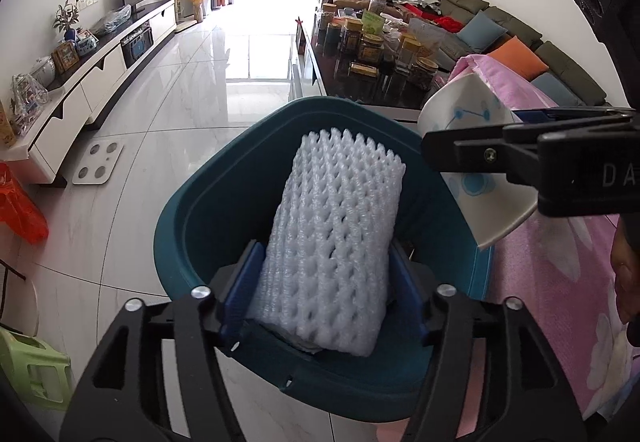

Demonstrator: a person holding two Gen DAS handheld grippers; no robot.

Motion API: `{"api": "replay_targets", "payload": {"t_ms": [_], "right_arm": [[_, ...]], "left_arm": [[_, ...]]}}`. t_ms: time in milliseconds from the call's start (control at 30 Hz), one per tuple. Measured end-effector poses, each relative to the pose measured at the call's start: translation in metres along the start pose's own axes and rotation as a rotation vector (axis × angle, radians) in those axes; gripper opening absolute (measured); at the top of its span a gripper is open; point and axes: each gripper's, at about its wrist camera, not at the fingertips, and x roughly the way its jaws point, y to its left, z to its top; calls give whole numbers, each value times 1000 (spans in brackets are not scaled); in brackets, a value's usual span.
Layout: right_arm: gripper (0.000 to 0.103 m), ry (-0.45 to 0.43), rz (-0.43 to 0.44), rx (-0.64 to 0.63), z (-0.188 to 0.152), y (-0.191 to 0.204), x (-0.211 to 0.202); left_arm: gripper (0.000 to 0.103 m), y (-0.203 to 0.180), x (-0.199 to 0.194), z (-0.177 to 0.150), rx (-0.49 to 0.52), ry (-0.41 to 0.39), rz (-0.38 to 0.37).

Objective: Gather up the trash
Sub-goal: 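Open both tools to drop the cup and foam net into the bin, then move both tools back over the table toward the orange peels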

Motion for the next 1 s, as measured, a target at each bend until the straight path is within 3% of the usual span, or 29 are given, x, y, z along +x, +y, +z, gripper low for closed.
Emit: {"api": "replay_targets", "payload": {"t_ms": [67, 133, 233, 700, 1000], "right_arm": [[77, 5, 4, 4, -1, -1, 3], [86, 5, -2, 10, -1, -2, 3], [89, -5, 5, 13, -2, -3, 1], [93, -143, -48, 33, -6, -21, -53], [96, -226, -101, 66, -32, -45, -94]], "left_arm": [[74, 0, 1, 1, 2, -6, 13], [85, 2, 0, 1, -3, -14, 15], [90, 7, -2, -1, -2, -29, 14], [97, 5, -61, -1, -12, -157, 37], [97, -25, -99, 6, 26, -217, 9]]}}
